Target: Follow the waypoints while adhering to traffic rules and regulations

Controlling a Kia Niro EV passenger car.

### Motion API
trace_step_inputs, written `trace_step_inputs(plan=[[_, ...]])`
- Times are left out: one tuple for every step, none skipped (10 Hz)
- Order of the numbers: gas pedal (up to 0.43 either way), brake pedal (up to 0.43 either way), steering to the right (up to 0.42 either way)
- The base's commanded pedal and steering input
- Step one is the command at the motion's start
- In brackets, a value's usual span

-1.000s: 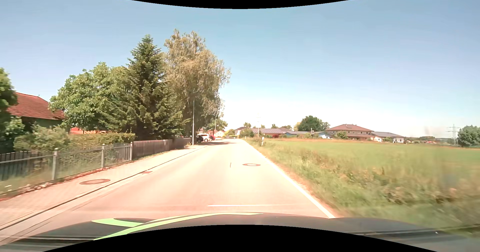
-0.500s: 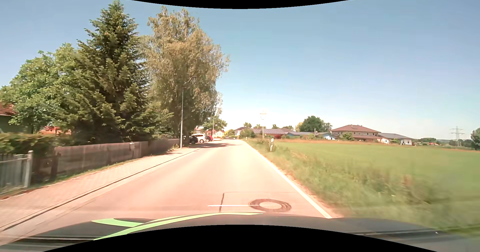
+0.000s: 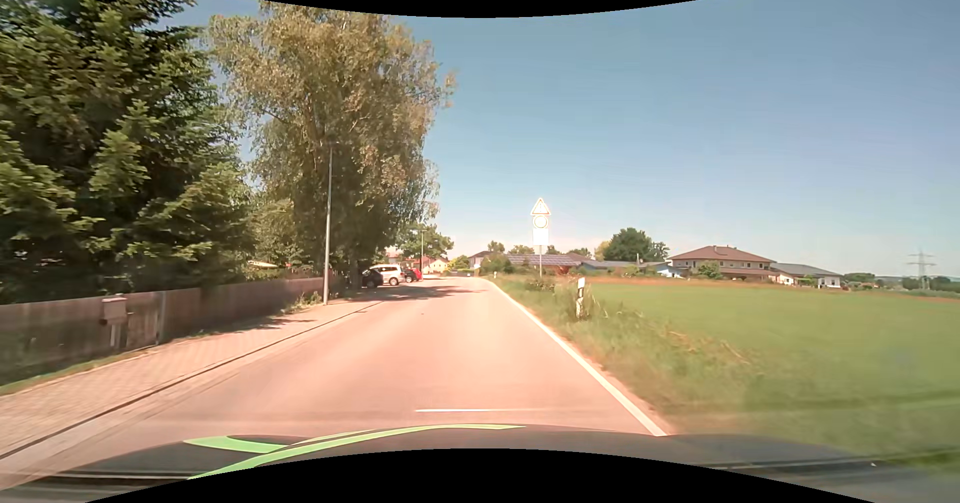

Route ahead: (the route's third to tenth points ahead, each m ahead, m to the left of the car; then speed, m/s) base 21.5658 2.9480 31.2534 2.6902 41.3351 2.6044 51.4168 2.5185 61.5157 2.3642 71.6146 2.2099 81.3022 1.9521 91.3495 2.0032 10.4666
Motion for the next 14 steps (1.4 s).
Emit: trace_step_inputs(plan=[[0.000, 0.152, -0.001], [0.000, 0.152, -0.001], [0.000, 0.146, -0.001], [0.000, 0.134, 0.000], [0.000, 0.128, 0.000], [0.000, 0.116, 0.001], [0.000, 0.085, 0.001], [0.000, 0.030, 0.001], [0.000, 0.000, 0.002], [0.000, 0.000, 0.002], [0.000, 0.000, 0.002], [0.000, 0.000, 0.001], [0.000, 0.000, 0.001], [0.000, 0.000, 0.001]])
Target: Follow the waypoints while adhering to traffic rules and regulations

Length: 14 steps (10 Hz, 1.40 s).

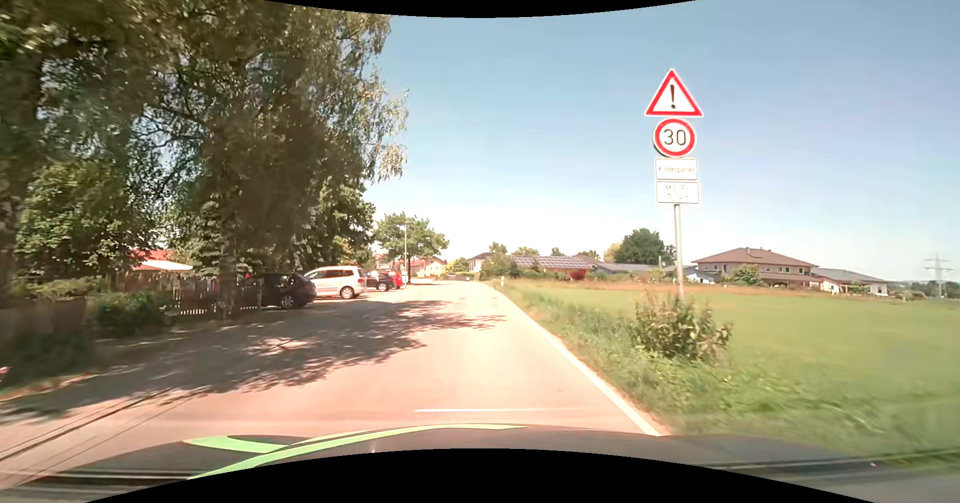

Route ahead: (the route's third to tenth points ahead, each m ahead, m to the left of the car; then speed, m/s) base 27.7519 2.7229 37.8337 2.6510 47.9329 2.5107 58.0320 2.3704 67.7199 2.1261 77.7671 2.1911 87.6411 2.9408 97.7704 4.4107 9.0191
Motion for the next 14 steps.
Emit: trace_step_inputs(plan=[[0.000, 0.000, 0.001], [0.000, 0.000, 0.000], [0.000, 0.000, 0.000], [0.000, 0.000, 0.000], [0.000, 0.000, 0.000], [0.000, 0.000, 0.001], [0.000, 0.000, 0.000], [0.000, 0.000, 0.000], [0.000, 0.000, 0.000], [0.000, 0.000, 0.000], [0.000, 0.000, 0.000], [0.000, 0.000, 0.001], [0.000, 0.000, 0.003], [0.000, 0.000, 0.005]])
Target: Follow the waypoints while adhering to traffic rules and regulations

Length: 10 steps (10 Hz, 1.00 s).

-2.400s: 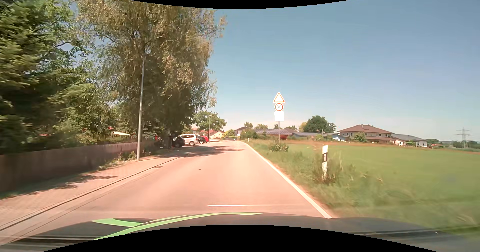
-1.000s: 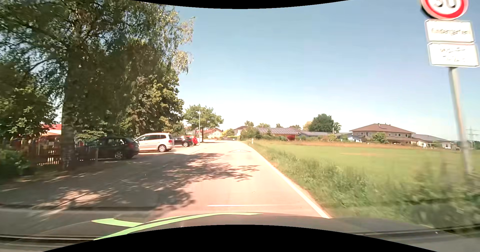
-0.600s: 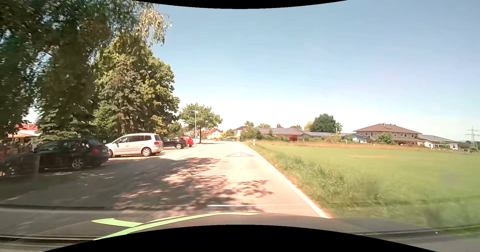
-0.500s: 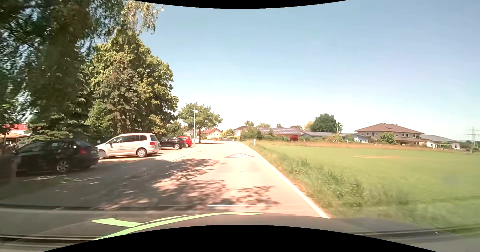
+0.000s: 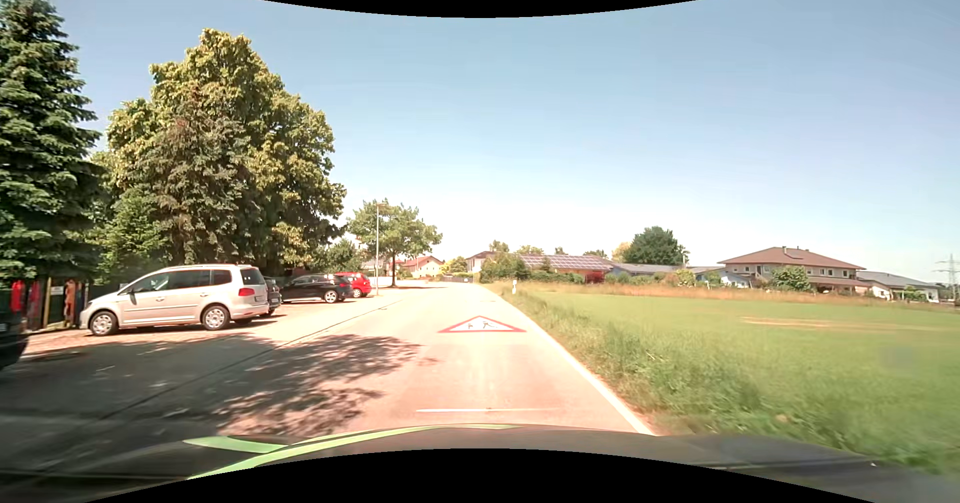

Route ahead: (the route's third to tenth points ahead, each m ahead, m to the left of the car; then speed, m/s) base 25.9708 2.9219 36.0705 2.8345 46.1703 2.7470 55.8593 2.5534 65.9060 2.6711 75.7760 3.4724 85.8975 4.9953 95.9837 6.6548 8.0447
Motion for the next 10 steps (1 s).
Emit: trace_step_inputs(plan=[[0.008, 0.000, 0.005], [0.008, 0.000, 0.005], [0.008, 0.000, 0.005], [0.020, 0.000, 0.004], [0.028, 0.000, 0.004], [0.039, 0.000, 0.004], [0.039, 0.000, 0.004], [0.039, 0.000, 0.003], [0.039, 0.000, 0.002], [0.047, 0.000, 0.000]])
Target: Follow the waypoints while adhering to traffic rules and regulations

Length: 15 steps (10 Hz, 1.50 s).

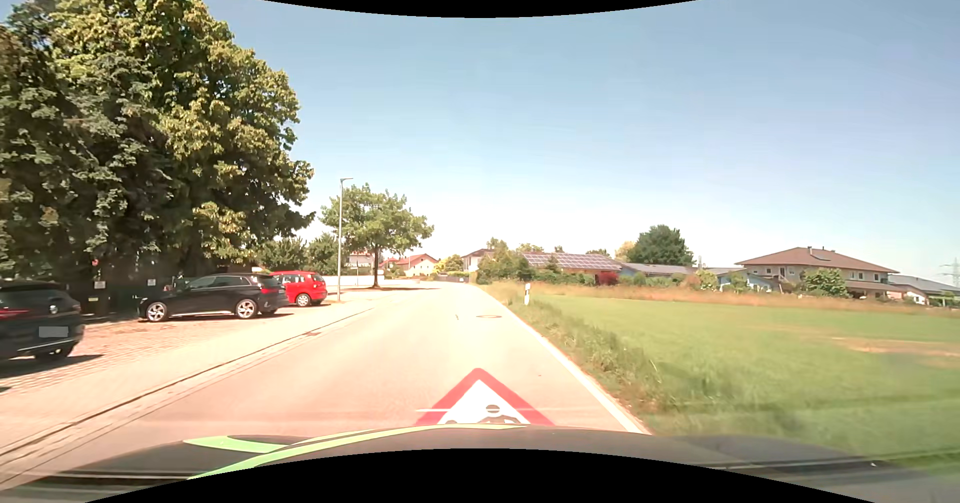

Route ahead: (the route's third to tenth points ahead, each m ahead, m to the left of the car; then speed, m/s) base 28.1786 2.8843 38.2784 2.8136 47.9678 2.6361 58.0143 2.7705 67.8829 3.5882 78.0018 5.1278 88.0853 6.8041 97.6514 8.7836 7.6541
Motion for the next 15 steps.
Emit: trace_step_inputs(plan=[[0.047, 0.000, -0.001], [0.047, 0.000, -0.001], [0.059, 0.000, -0.002], [0.067, 0.000, -0.004], [0.067, 0.000, -0.007], [0.067, 0.000, -0.008], [0.067, 0.000, -0.008], [0.067, 0.000, -0.008], [0.067, 0.000, -0.008], [0.067, 0.000, -0.008], [0.067, 0.000, -0.008], [0.079, 0.000, -0.008], [0.079, 0.000, -0.008], [0.079, 0.000, -0.008], [0.079, 0.000, -0.008]])
